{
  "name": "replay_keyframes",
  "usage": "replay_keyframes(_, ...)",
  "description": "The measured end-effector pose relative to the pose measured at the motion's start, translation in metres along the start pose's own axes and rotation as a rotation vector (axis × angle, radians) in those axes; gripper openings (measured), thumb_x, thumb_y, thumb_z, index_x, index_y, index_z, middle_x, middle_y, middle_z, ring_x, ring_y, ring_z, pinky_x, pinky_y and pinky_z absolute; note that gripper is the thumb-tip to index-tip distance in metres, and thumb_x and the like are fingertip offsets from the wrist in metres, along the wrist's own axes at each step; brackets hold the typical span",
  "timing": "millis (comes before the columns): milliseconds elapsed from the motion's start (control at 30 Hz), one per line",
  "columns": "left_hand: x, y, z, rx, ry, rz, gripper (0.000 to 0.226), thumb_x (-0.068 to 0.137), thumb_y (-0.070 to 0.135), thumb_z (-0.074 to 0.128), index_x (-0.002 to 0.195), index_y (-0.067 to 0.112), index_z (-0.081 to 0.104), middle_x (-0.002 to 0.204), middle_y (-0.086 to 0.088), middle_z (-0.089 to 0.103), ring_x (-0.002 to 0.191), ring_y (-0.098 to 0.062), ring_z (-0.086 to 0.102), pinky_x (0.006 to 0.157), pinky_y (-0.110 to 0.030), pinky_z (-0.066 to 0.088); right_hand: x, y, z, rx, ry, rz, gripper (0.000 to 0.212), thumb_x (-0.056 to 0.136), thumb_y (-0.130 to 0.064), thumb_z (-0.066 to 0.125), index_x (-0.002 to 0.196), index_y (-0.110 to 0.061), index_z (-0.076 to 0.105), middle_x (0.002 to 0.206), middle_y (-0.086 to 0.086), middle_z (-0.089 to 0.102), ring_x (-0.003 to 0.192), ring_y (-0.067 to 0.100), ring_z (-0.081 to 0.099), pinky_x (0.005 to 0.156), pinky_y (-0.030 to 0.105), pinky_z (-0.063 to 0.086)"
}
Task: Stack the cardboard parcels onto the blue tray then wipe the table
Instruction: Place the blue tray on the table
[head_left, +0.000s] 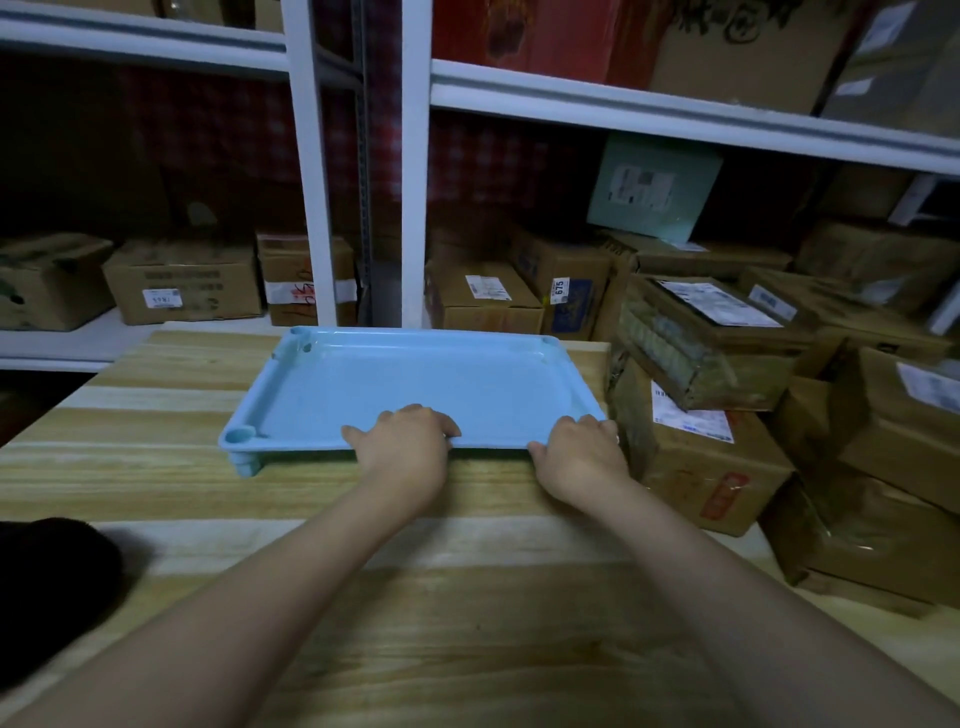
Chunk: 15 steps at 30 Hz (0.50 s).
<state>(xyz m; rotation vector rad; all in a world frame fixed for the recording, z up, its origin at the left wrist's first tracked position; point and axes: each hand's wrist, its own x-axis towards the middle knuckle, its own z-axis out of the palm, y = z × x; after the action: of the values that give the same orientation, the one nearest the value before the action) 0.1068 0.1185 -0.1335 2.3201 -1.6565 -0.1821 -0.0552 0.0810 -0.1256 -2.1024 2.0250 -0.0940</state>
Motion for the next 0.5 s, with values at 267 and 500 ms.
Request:
replay_keyframes(267, -0.003, 0.008, -0.009, 0.077, -0.063, 0.014, 0.027, 0.099, 0.034, 0.047, 0.123, 0.039, 0.059, 0.126, 0.002, 0.058, 0.118, -0.024, 0.051, 0.107, -0.051, 0.028, -0.015, 0.013, -0.022, 0.084, 0.102, -0.085, 0.046, 0.102, -0.042, 0.043, 0.141, -0.018, 0.047, 0.146, 0.007, 0.044, 0.135, 0.029, 0.039, 0.1, 0.038, 0.043)
replay_keyframes(500, -0.009, 0.054, -0.016, -0.112, -0.001, 0.162, 0.039, 0.094, 0.046, 0.051, 0.132, 0.036, 0.052, 0.133, 0.0, 0.056, 0.121, -0.025, 0.052, 0.108, -0.049, 0.036, -0.04, 0.041, -0.06, 0.307, 0.442, -0.177, 0.034, 0.1, -0.03, 0.049, 0.131, -0.021, 0.058, 0.13, 0.001, 0.062, 0.117, 0.022, 0.056, 0.089, 0.031, 0.046)
